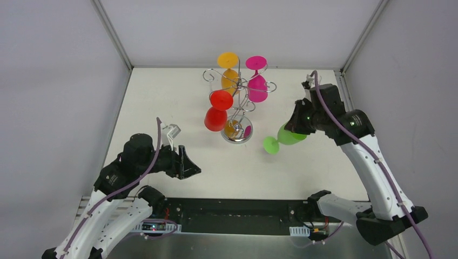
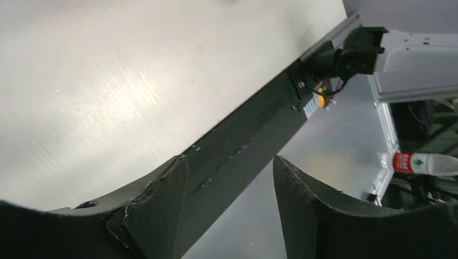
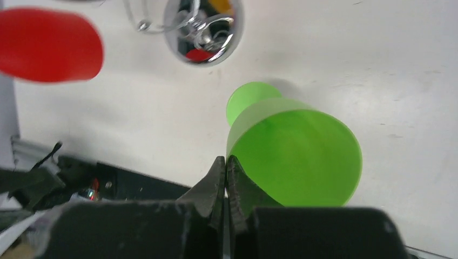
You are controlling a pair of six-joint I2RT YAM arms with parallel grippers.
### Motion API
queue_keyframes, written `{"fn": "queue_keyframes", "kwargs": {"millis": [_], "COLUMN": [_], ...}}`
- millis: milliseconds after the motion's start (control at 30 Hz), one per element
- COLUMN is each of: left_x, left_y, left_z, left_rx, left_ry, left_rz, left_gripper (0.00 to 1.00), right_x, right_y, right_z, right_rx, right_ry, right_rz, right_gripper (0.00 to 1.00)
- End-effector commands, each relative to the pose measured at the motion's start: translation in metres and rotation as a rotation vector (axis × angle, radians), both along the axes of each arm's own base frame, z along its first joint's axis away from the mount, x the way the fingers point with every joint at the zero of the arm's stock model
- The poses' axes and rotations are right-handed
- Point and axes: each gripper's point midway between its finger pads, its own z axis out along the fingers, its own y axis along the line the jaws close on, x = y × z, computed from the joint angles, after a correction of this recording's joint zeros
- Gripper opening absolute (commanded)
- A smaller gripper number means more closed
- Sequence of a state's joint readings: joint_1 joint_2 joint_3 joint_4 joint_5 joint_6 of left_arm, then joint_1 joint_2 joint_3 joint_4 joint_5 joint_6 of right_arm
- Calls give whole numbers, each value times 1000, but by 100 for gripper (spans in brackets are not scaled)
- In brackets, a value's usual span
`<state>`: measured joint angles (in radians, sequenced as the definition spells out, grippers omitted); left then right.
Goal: Take the wine glass off the wine glass rack
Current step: Place the wine glass at the center of the board.
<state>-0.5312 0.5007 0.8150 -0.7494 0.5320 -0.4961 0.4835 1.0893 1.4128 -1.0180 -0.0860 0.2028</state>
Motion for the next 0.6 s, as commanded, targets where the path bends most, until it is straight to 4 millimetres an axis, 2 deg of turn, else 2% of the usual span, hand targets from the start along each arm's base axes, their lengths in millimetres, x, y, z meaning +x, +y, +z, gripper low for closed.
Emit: {"fn": "queue_keyframes", "kwargs": {"millis": [0,300,567], "left_x": [21,27,27], "left_y": [21,39,46], "left_z": [8,5,5], "left_rx": [76,66,64], "left_ry": [-150,-274,-315], "left_rz": [116,219,252], "left_gripper": [60,60,60], "right_x": [39,91,131], "right_y": [-50,-117,-142], "right_z": [3,-14,-19], "right_rx": [-150,-336,-378], "right_ry": [-56,-42,-47], "right_rz": [-196,-454,-550], "right_gripper": [0,0,0]}}
